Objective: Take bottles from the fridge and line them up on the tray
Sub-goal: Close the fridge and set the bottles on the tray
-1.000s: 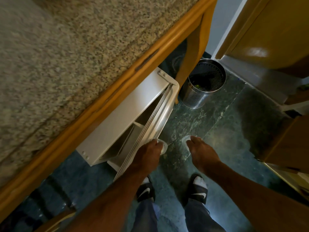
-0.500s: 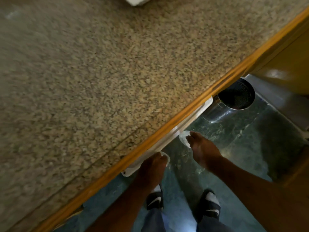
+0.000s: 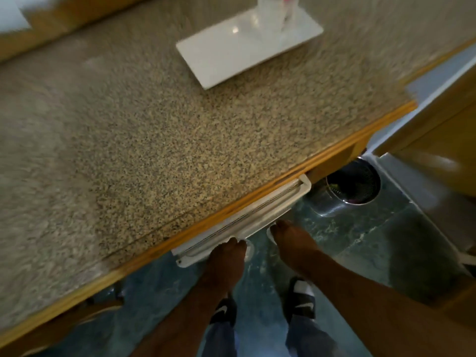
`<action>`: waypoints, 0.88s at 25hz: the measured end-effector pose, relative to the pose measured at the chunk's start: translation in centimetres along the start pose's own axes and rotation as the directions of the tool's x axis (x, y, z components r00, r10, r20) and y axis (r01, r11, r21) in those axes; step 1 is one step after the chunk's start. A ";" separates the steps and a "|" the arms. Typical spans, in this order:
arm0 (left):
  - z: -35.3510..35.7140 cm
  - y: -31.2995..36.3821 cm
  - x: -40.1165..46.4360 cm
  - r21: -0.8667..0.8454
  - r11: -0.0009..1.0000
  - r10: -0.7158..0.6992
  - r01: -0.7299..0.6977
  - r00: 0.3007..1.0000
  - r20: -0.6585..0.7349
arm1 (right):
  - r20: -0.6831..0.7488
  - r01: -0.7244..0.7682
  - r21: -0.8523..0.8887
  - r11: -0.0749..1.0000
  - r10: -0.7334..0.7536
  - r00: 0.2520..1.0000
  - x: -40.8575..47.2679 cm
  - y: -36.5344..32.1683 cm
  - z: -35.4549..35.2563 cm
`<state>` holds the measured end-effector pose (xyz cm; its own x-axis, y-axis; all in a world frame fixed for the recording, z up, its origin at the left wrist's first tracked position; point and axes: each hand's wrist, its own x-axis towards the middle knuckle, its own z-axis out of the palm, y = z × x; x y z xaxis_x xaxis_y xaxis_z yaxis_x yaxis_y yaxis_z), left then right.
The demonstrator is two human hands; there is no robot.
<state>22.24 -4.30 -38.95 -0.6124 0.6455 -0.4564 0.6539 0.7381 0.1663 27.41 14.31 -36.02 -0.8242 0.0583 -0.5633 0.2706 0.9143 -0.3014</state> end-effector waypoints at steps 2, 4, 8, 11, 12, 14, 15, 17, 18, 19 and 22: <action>-4.0 2.1 -1.0 0.060 0.998 0.017 -0.018 1.000 0.024 | 0.017 0.058 -0.068 0.996 -0.057 0.998 -2.2 -0.7 -3.6; -8.7 4.6 -3.1 0.083 0.994 0.070 -0.071 0.997 0.022 | 0.011 0.092 -0.104 0.990 -0.091 0.996 -5.2 -1.5 -7.4; -18.5 8.0 -6.7 0.062 0.997 0.048 -0.045 0.998 -0.039 | 0.045 0.181 -0.173 0.968 -0.176 0.983 -10.4 -2.9 -16.0; -26.0 9.7 -8.9 0.044 0.998 0.050 -0.046 0.993 -0.111 | 0.049 0.225 -0.283 0.932 -0.220 0.974 -13.2 -4.3 -23.7; -28.3 9.9 -9.5 0.025 0.999 0.046 -0.043 0.989 -0.139 | 0.046 0.230 -0.328 0.916 -0.228 0.973 -14.0 -4.7 -26.1; -33.3 10.0 -10.4 0.031 0.999 0.050 -0.045 0.981 -0.185 | 0.036 0.227 -0.416 0.881 -0.234 0.972 -15.1 -5.5 -30.7; -35.7 9.9 -10.7 0.068 0.996 0.068 -0.056 0.980 -0.189 | 0.031 0.229 -0.458 0.859 -0.242 0.970 -15.6 -5.9 -32.7; -40.0 10.0 -11.2 0.089 0.993 0.090 -0.075 0.980 -0.179 | -0.006 0.230 -0.515 0.825 -0.272 0.962 -16.4 -6.4 -36.5; -41.9 10.0 -11.3 0.069 0.994 0.098 -0.087 0.980 -0.176 | -0.033 0.221 -0.526 0.821 -0.280 0.960 -16.6 -6.7 -38.1; -43.8 9.9 -11.4 0.056 0.994 0.104 -0.096 0.978 -0.181 | -0.067 0.213 -0.540 0.814 -0.294 0.953 -16.8 -7.1 -39.8; -49.0 9.0 -11.2 0.099 0.990 0.122 -0.102 0.966 -0.226 | -0.145 0.144 -0.585 0.798 -0.278 0.950 -16.5 -8.4 -44.6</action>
<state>13.25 4.76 10.51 -0.6123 0.7584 -0.2234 0.7538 0.6452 0.1242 16.57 23.50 10.14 -0.9298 -0.1405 -0.3401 -0.1939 0.9726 0.1283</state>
